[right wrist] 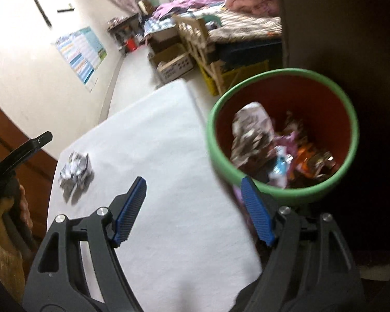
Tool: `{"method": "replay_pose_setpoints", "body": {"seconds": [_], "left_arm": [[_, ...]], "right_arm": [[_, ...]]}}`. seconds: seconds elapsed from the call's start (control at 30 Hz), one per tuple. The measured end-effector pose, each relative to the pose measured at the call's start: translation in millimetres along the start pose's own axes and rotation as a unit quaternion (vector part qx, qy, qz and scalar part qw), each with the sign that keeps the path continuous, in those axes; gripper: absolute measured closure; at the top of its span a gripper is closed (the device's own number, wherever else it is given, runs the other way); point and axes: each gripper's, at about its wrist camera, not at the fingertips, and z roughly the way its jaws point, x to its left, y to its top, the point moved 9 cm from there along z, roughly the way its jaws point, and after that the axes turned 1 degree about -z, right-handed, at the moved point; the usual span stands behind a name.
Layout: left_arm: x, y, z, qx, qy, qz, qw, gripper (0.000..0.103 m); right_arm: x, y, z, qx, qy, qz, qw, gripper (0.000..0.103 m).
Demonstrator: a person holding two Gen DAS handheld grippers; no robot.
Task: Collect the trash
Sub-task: 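Grasp the white milk carton with left tool while right tool grasps the silver foil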
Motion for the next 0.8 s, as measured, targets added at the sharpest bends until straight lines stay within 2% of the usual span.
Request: {"method": "replay_pose_setpoints", "body": {"seconds": [0.1,0.17,0.23,0.33,0.4,0.5,0.53,0.63,0.8], "left_arm": [[61.9,-6.8,23.6,0.028,0.046,-0.021,0.9983,0.030],[86.6,-15.8,43.1,0.065,0.054,-0.023,0.9961,0.031],[95.5,-27.4,58.0,0.103,0.029,-0.019,0.9940,0.031],[88.5,-37.7,73.8,0.132,-0.013,-0.002,0.9911,0.030],[80.7,-46.3,87.6,0.154,-0.018,0.018,0.9878,0.030],[74.1,-50.0,97.9,0.154,-0.011,0.027,0.9877,0.029],[74.3,-48.1,97.0,0.149,-0.019,0.012,0.9886,0.038],[73.6,-46.4,90.9,0.141,-0.031,-0.026,0.9892,0.047],[68.2,-61.8,58.2,0.107,-0.012,-0.028,0.9938,0.049]], "right_arm": [[11.2,-9.0,0.1,0.006,-0.002,-0.013,1.000,0.030],[14.1,-10.5,-1.2,0.009,-0.003,-0.015,1.000,0.030],[16.8,-12.0,2.7,0.015,-0.004,-0.014,1.000,0.030],[20.3,-14.1,10.3,0.024,-0.004,-0.016,1.000,0.030],[24.0,-17.4,14.2,0.033,-0.003,-0.020,0.999,0.030],[27.6,-19.4,14.9,0.037,-0.006,-0.027,0.999,0.030],[27.6,-20.3,14.5,0.038,-0.008,-0.028,0.999,0.030],[25.9,-23.8,14.0,0.043,-0.011,-0.024,0.999,0.030],[38.2,-32.3,16.7,0.056,-0.006,-0.032,0.998,0.030]]}}
